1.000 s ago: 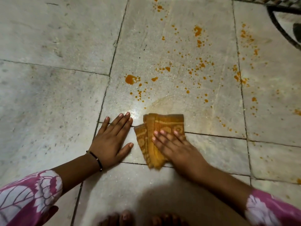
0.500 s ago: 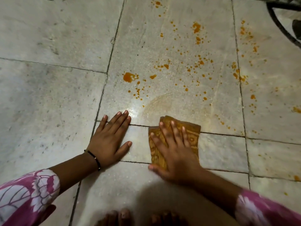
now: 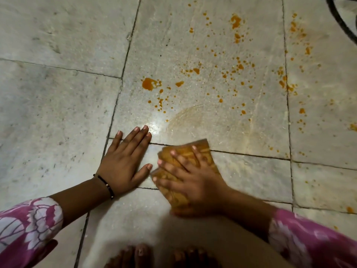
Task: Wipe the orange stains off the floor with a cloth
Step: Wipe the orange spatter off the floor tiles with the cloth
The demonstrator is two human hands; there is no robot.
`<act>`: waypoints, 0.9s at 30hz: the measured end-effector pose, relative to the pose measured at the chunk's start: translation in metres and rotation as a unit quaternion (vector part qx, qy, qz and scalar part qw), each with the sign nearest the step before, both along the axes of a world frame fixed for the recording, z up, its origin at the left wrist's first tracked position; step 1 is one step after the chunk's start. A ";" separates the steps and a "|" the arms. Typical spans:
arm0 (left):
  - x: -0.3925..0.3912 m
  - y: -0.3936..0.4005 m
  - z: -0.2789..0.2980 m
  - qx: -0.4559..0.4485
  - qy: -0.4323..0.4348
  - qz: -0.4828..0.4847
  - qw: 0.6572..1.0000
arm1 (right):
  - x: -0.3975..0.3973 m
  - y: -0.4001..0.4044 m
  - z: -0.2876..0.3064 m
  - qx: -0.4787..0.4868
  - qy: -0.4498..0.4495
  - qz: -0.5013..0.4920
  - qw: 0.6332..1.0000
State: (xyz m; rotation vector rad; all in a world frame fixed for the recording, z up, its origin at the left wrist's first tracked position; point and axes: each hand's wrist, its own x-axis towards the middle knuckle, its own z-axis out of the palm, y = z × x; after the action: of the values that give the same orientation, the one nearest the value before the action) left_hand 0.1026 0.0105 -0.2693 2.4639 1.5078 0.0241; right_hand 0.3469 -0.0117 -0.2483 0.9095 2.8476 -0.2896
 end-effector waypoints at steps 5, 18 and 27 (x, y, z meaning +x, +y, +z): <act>0.001 0.000 0.001 -0.002 -0.001 0.002 1.000 | 0.039 0.056 -0.004 0.003 -0.021 -0.267 0.963; 0.001 0.001 0.001 -0.003 -0.008 -0.001 1.000 | 0.022 0.063 -0.006 0.023 -0.032 -0.228 0.973; 0.000 0.000 0.001 0.000 -0.003 0.004 1.000 | 0.019 -0.027 -0.006 0.023 -0.018 -0.199 0.980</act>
State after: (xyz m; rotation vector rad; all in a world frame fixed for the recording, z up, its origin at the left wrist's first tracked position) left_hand 0.1029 0.0110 -0.2688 2.4558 1.5142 0.0336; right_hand 0.3663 -0.0388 -0.2539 1.4775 2.6271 -0.2446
